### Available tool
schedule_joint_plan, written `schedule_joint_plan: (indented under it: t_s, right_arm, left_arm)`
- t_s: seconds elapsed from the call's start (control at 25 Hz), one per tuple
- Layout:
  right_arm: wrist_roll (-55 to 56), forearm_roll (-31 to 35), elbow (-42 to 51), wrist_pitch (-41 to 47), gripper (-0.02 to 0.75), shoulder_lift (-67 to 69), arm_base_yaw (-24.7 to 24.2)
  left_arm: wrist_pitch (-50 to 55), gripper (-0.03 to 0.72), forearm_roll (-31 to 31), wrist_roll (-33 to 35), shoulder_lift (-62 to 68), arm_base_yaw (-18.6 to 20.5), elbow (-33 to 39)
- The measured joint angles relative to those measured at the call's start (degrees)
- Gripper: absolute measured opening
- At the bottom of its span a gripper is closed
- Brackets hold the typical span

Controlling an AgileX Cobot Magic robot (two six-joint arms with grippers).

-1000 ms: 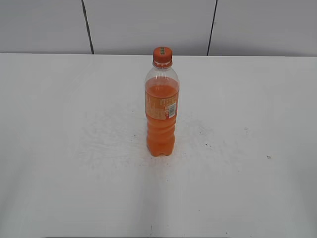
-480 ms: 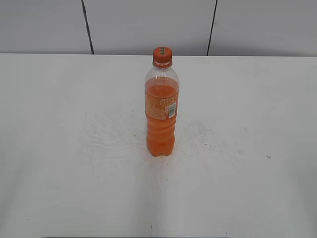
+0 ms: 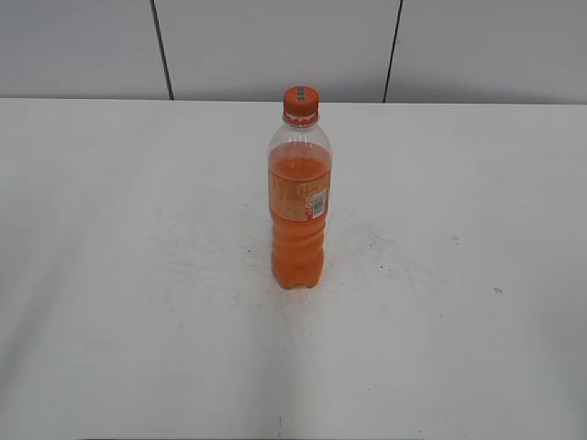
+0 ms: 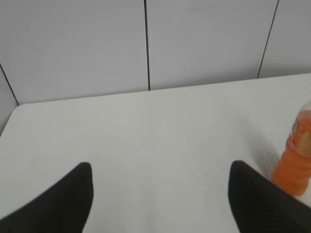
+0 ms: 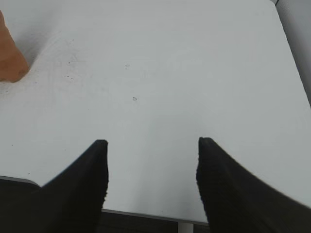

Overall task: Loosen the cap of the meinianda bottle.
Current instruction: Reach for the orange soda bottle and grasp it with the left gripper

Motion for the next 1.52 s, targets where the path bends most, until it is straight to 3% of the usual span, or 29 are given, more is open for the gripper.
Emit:
schedule_joint_plan:
  t_s: [0.36,0.6,0.96,1.04,1.32,1.44,1.52]
  right_arm:
    - [0.0,0.0,0.0,0.0,0.439,0.0,0.0]
    - [0.0,0.0,0.0,0.0,0.439,0.0,0.0]
    - [0.0,0.0,0.0,0.0,0.439,0.0,0.0]
    - [0.0,0.0,0.0,0.0,0.439,0.0,0.0]
    - [0.0,0.0,0.0,0.0,0.439,0.0,0.0]
    - [0.0,0.0,0.0,0.0,0.439,0.0,0.0]
    - [0.0,0.0,0.0,0.0,0.439,0.0,0.0]
  left_arm:
    - [-31.91,0.522,-3.98,1.67,14.6,-0.32,2.65]
    - [-48.04,0.522,-4.05,2.42,32.64,-0.98,7.87]
    - [-71.68,0.522,3.88,-0.1,60.34,-11.89,10.07]
    - [-76.42,0.522,8.0,-5.1,65.56,-13.13,10.07]
    - [-93.33,0.522,36.28,-24.76,77.21,-12.86,10.07]
    - [-102.32,0.522,51.83,-27.13,81.12,-10.22,10.02]
    - [-108.07,0.522,57.75,-27.65,83.7,-8.72,10.02]
